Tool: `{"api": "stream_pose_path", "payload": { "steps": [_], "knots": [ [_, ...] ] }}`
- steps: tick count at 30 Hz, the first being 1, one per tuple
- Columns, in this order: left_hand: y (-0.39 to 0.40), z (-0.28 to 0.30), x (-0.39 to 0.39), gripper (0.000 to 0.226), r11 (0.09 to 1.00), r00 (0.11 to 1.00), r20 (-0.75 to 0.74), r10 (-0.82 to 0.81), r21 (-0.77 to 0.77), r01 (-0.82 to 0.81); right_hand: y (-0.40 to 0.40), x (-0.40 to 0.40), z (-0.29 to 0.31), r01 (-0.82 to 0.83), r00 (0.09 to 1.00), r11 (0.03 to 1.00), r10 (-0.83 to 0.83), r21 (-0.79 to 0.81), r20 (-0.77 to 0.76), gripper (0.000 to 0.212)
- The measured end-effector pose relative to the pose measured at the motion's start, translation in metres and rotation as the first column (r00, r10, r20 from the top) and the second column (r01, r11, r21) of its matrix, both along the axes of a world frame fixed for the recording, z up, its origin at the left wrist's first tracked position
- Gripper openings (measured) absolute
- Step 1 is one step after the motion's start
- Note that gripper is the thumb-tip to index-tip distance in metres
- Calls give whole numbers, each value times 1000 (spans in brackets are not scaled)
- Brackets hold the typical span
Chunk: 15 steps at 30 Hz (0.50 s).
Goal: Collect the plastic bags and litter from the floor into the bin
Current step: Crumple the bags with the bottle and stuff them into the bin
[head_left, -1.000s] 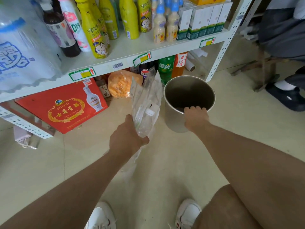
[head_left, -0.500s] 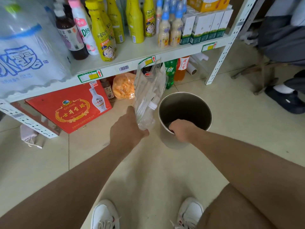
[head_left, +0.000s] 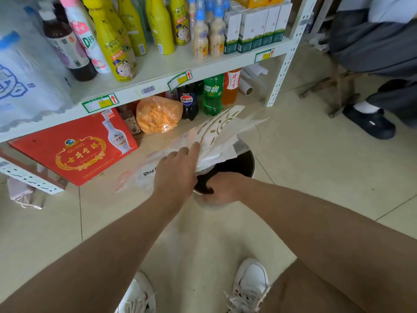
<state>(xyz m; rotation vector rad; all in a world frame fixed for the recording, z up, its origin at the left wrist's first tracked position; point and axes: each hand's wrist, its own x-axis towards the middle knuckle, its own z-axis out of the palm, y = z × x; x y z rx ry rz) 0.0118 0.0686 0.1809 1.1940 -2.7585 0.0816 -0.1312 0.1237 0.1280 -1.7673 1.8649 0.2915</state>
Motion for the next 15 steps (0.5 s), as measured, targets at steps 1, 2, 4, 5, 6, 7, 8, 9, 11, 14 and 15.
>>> {"api": "stream_pose_path", "payload": {
  "steps": [1,2,4,5,6,7,8,9,11,14,15],
  "knots": [
    [0,-2,-6,75,1000,1000,12,-6,-5,6,2,-10,4,43,999,999,-43,6,2,51],
    [0,-6,-12,76,1000,999,32,-16,-12,16,4,-23,7,93,996,996,-92,-9,18,50],
    [-1,-16,-23,78,999,996,79,-34,-25,36,8,-54,11,248,969,964,-246,-96,33,34],
    [-1,-22,-29,78,998,993,114,-43,-29,46,11,-70,12,325,945,936,-325,-138,20,33],
    [-1,-26,-35,77,998,987,154,-52,-34,58,14,-85,12,392,918,903,-397,-176,6,33],
    [0,-31,-41,75,997,979,196,-62,-32,70,17,-96,12,465,880,861,-474,-206,6,31],
    [1,-35,-47,74,997,968,239,-74,-20,81,20,-106,12,540,833,807,-553,-240,18,30],
    [3,-39,-53,74,996,953,289,-88,5,91,23,-114,12,616,774,737,-632,-278,39,30],
    [7,-45,-65,75,992,903,411,-124,45,116,26,-130,14,766,616,540,-773,-349,153,33],
    [10,-46,-82,67,986,825,541,-166,72,152,20,-140,20,789,551,324,-750,-522,366,34],
    [9,-45,-89,61,982,805,564,-187,87,167,15,-134,21,730,640,388,-676,-563,365,34]
  ]
}}
